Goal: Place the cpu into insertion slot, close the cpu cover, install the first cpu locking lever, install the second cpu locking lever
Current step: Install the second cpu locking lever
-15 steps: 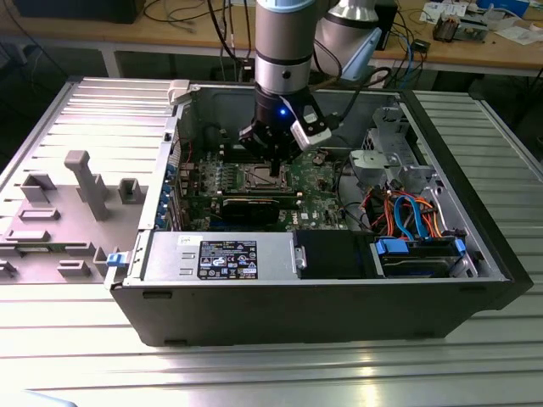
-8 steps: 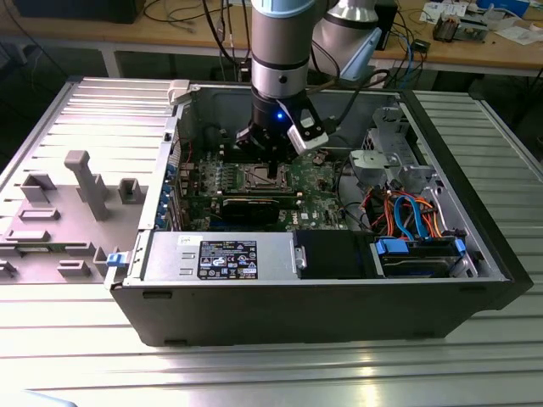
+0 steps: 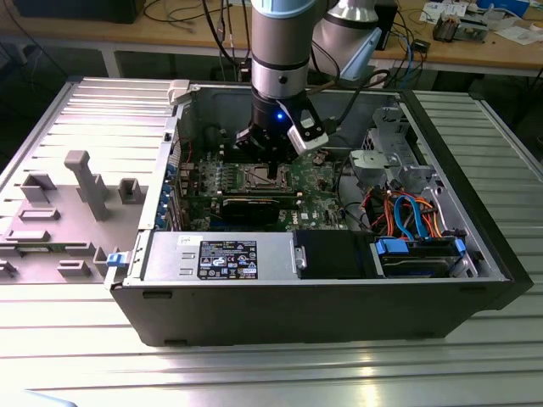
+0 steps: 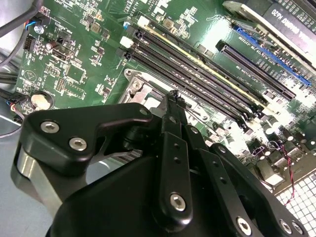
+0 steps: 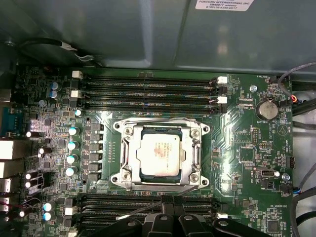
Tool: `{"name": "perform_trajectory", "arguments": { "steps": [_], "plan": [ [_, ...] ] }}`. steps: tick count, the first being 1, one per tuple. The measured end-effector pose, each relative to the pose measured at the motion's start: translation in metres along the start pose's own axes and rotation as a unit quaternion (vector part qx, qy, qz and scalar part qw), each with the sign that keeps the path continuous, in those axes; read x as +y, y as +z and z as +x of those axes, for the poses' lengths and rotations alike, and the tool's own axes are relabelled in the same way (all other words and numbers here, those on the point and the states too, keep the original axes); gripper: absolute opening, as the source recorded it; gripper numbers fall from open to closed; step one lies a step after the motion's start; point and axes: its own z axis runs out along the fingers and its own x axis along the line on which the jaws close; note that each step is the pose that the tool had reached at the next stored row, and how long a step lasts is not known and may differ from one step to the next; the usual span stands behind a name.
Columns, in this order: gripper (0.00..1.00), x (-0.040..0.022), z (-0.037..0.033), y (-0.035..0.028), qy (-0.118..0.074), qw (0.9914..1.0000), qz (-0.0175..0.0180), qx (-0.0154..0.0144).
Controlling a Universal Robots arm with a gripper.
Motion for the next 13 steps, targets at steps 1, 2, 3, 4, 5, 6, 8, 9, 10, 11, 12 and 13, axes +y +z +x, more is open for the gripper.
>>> {"name": "perform_trajectory", "arguments": {
  "steps": [1, 2, 3, 4, 5, 6, 8, 9, 10, 11, 12, 13],
  "plan": [
    [0.11, 0.0000, 0.0000, 0.0000, 0.000, 1.00000, 0.0000, 0.0000],
    [0.11, 0.0000, 0.0000, 0.0000, 0.000, 1.00000, 0.0000, 0.0000],
    [0.11, 0.0000, 0.0000, 0.0000, 0.000, 1.00000, 0.0000, 0.0000],
    [0.11, 0.0000, 0.0000, 0.0000, 0.000, 1.00000, 0.0000, 0.0000],
    [0.11, -0.0001, 0.0000, 0.0000, 0.000, 1.00000, 0.0001, 0.0001],
    [0.11, -0.0001, 0.0000, 0.0002, 0.000, 1.00000, 0.0000, 0.0013],
    [0.11, -0.0002, 0.0000, 0.0008, 0.000, 0.99998, -0.0003, 0.0066],
    [0.11, -0.0005, 0.0001, 0.0013, 0.000, 0.99996, -0.0005, 0.0090],
    [0.11, -0.0007, 0.0002, 0.0017, 0.000, 0.99994, -0.0007, 0.0107],
    [0.11, -0.0010, 0.0005, 0.0020, 0.000, 0.99989, -0.0011, 0.0150],
    [0.11, -0.0012, 0.0010, 0.0024, 0.000, 0.99979, -0.0014, 0.0203],
    [0.11, -0.0014, 0.0019, 0.0026, 0.000, 0.99976, -0.0015, 0.0220]
  ]
}}
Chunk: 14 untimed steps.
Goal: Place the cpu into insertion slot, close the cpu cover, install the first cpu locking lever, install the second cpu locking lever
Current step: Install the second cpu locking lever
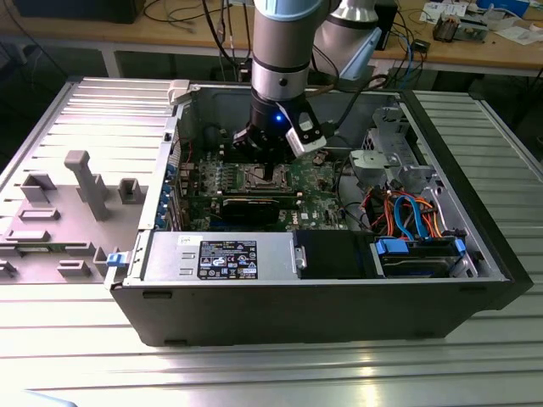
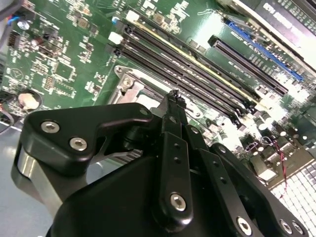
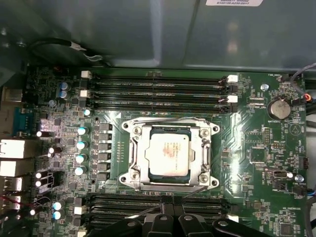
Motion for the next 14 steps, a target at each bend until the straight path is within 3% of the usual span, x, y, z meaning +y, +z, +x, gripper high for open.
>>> {"name": "perform_trajectory", "arguments": {
  "steps": [2, 8, 12, 14],
  "plan": [
    [0.11, -0.0004, 0.0032, 0.0009, -0.001, 1.00000, -0.0006, 0.0014],
    [0.11, -0.0023, 0.0181, 0.0067, -0.003, 0.99999, -0.0006, 0.0016],
    [0.11, -0.0075, 0.0228, 0.0123, -0.003, 0.99999, -0.0009, 0.0017],
    [0.11, -0.0132, 0.0236, 0.0151, -0.003, 0.99999, -0.0017, 0.0016]
  ]
}}
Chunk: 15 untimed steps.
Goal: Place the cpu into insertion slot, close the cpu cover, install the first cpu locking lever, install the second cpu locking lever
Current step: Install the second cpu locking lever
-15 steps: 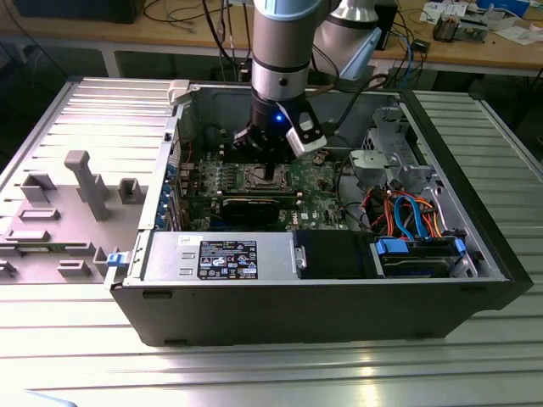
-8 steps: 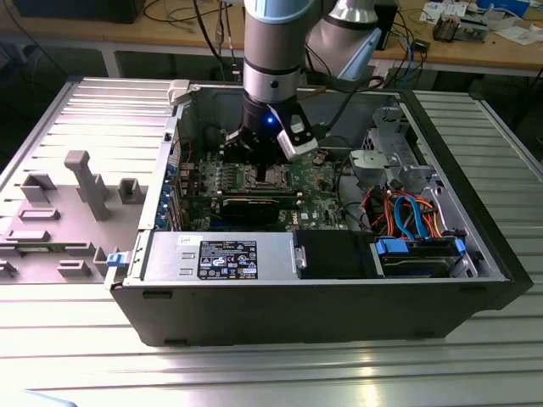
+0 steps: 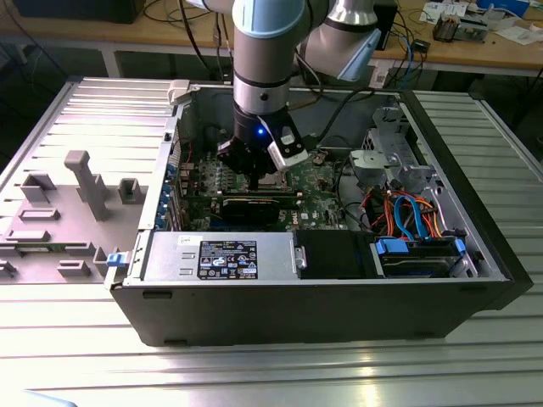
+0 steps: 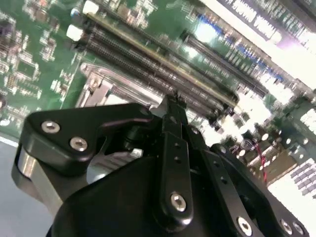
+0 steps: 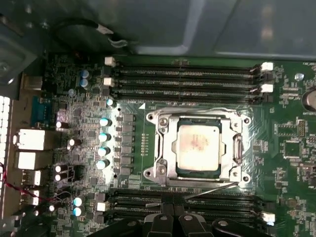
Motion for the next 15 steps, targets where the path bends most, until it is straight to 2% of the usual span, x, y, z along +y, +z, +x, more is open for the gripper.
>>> {"name": "perform_trajectory", "arguments": {
  "steps": [7, 10, 15],
  "plan": [
    [0.11, -0.0010, 0.0004, 0.0005, 0.000, 1.00000, -0.0008, -0.0001],
    [0.11, -0.0003, 0.0007, -0.0140, 0.000, 1.00000, -0.0008, -0.0001],
    [0.11, 0.0006, 0.0010, -0.0325, 0.000, 1.00000, -0.0008, 0.0000]
  ]
}}
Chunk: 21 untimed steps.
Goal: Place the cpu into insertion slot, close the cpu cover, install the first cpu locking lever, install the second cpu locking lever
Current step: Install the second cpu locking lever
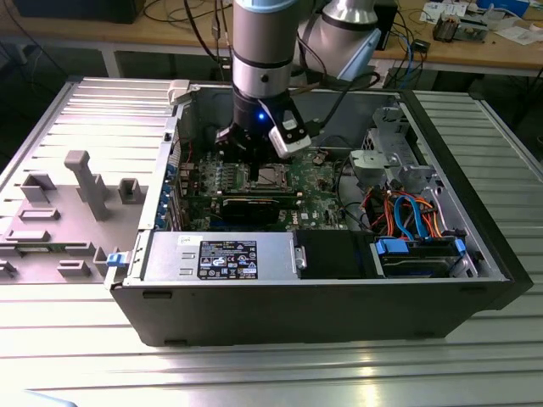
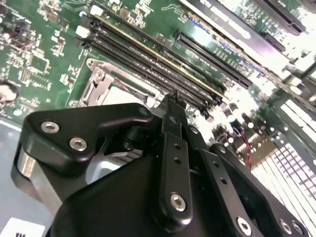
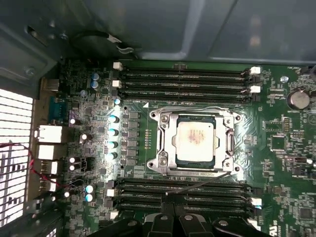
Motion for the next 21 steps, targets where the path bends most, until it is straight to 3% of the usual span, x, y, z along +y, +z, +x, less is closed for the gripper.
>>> {"name": "perform_trajectory", "arguments": {
  "steps": [2, 4, 7, 13, 17, 18, 20, 21],
  "plan": [
    [0.11, 0.0002, 0.0000, -0.0035, 0.000, 1.00000, 0.0000, -0.0001],
    [0.11, 0.0000, -0.0049, -0.0039, 0.000, 1.00000, -0.0011, 0.0003],
    [0.11, -0.0005, -0.0136, -0.0027, -0.001, 0.99998, -0.0066, 0.0014],
    [0.11, -0.0008, -0.0130, 0.0058, -0.006, 0.99996, -0.0071, 0.0018],
    [0.11, -0.0008, -0.0075, 0.0110, -0.010, 0.99990, -0.0099, 0.0018],
    [0.11, -0.0007, -0.0072, 0.0117, -0.010, 0.99986, -0.0134, 0.0017],
    [0.11, -0.0007, -0.0072, 0.0118, -0.010, 0.99985, -0.0140, 0.0016],
    [0.11, -0.0007, -0.0072, 0.0118, -0.010, 0.99974, -0.0200, 0.0013]
  ]
}}
